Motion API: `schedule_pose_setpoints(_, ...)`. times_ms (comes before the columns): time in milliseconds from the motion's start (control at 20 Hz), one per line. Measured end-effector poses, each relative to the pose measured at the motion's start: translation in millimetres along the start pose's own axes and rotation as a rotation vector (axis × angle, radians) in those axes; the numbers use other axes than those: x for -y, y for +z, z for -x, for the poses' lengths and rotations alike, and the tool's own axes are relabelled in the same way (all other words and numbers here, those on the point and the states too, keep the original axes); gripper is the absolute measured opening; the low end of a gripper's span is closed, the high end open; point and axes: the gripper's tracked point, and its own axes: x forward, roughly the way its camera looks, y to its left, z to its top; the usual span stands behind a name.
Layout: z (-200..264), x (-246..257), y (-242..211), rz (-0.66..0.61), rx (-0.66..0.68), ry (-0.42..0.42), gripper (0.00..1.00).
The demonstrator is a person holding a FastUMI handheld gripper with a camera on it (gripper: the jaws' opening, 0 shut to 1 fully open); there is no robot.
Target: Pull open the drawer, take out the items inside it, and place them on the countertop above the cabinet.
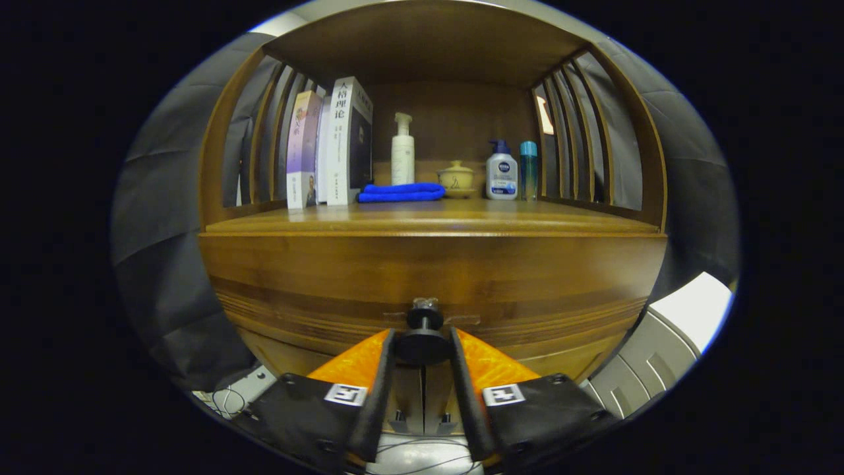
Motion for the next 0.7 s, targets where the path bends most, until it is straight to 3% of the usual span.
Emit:
schedule_pose_setpoints(350, -1.8, 1.9, -4.5, 0.005, -0.022, -0.002, 0.27)
schedule_pose_setpoints(700, 23.7, 1.7, -11.2, 0.013, -0.007, 0.009, 0.27)
